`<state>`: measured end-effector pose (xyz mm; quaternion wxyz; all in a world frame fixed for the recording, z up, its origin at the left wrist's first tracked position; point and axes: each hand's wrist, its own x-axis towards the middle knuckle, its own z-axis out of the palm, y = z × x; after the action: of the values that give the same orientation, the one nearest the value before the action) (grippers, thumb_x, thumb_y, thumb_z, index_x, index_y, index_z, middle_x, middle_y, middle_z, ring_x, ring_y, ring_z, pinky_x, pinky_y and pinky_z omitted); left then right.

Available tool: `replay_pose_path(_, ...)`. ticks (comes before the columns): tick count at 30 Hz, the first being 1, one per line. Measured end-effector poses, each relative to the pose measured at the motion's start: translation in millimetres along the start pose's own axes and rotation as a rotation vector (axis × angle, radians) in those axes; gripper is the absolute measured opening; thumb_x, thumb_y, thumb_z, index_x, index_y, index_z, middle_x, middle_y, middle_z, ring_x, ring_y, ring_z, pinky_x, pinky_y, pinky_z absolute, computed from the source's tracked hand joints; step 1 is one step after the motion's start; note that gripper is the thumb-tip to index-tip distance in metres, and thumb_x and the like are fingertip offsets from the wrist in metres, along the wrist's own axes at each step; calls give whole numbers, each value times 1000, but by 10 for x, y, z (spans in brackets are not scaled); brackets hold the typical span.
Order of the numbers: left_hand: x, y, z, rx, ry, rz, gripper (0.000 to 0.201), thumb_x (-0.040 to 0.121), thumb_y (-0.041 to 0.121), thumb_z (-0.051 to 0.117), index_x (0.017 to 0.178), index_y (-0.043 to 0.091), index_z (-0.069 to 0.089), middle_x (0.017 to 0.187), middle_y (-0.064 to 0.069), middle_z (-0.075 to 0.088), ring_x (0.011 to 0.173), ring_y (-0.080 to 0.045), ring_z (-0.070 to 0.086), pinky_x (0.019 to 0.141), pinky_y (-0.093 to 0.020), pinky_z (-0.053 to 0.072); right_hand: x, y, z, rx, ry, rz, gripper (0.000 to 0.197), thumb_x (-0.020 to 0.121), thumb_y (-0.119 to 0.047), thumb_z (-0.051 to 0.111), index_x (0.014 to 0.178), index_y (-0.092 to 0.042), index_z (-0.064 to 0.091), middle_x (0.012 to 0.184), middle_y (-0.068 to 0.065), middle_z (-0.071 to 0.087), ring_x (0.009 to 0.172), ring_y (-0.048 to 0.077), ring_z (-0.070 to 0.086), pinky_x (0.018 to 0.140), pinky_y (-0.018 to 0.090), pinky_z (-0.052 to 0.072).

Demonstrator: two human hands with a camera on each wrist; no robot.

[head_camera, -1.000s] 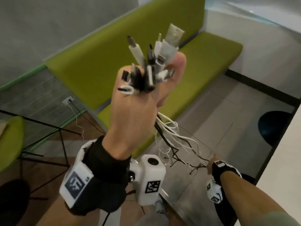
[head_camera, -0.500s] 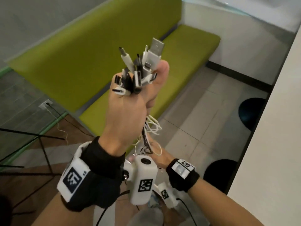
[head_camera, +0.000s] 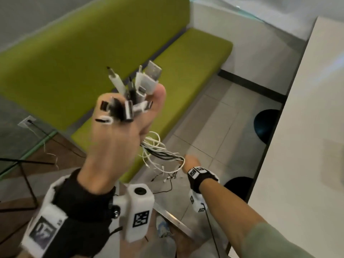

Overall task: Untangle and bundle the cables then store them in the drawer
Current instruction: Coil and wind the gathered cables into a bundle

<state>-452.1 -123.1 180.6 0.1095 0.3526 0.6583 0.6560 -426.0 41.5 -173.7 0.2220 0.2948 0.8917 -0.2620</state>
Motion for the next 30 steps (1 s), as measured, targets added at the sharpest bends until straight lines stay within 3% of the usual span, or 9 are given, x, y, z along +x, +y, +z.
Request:
replay_pose_path(3, -49, -100, 103, 115, -27, -2, 56, 86, 49, 53, 61, -1, 55, 47, -1, 25, 41, -3, 25, 45, -12, 25, 63, 246, -162, -83, 11, 67, 24, 94, -25, 57, 103, -5, 67, 105, 15, 69, 96, 33, 66, 77, 34, 50)
replay_pose_path(5, -60, -169, 115, 169, -55, 6, 39, 86, 45, 50, 76, 12, 67, 46, 7, 38, 43, 3, 33, 52, -7, 30, 11, 407, -263, -98, -7, 123, 31, 91, -31, 61, 110, -6, 63, 110, 15, 66, 100, 32, 63, 81, 35, 50)
replay_pose_path(10, 17, -328, 256, 166, 35, -15, 37, 89, 33, 50, 55, 22, 40, 50, 10, 27, 46, -3, 26, 53, -20, 31, -167, 625, -473, -72, -88, 233, 64, 80, -18, 73, 135, -10, 40, 134, 14, 51, 121, 32, 52, 93, 37, 46)
replay_pose_path(14, 85, -554, 379, 142, 30, -41, 47, 88, 46, 54, 49, 28, 35, 44, 12, 30, 43, 0, 28, 50, -18, 26, -523, 298, -599, 129, -52, -57, 101, 68, -25, 85, 146, -27, 22, 141, 9, 40, 119, 32, 52, 97, 42, 48)
replay_pose_path(16, 93, -605, 483, 78, 40, -30, 49, 88, 46, 56, 46, 28, 38, 44, 16, 34, 43, 1, 31, 51, -18, 28, -767, 59, -609, 146, -25, -282, 93, 69, -48, 80, 145, -32, 29, 134, 6, 46, 114, 27, 52, 94, 37, 46)
replay_pose_path(18, 88, -637, 600, 44, 51, 3, 56, 88, 54, 56, 48, 18, 41, 46, 13, 32, 43, -5, 31, 50, -22, 29, -832, -108, -498, 116, 49, -399, 53, 85, -48, 65, 129, -22, 55, 122, 8, 60, 108, 27, 57, 87, 30, 45)
replay_pose_path(22, 4, -732, 671, 124, 11, 13, 51, 88, 61, 52, 51, 28, 38, 47, 9, 32, 45, -16, 31, 53, -31, 27, -561, -107, -271, 190, 129, -167, 17, 93, -18, 50, 86, -11, 64, 88, 16, 70, 83, 36, 66, 67, 35, 49)
replay_pose_path(26, -307, -903, 607, 143, 13, -101, 33, 84, 54, 56, 58, 34, 57, 53, 13, 57, 49, -4, 52, 57, -30, 45, -244, 51, -259, 186, 163, -72, 18, 93, -9, 45, 101, -12, 61, 94, 14, 68, 86, 34, 65, 69, 36, 50)
replay_pose_path(30, -428, -701, 536, -54, -35, -53, 48, 87, 58, 54, 52, 25, 48, 46, 6, 33, 43, -11, 30, 45, -26, 26, -96, 274, -236, 174, 97, 10, 21, 94, -8, 45, 108, -7, 61, 105, 15, 66, 97, 34, 63, 81, 37, 50)
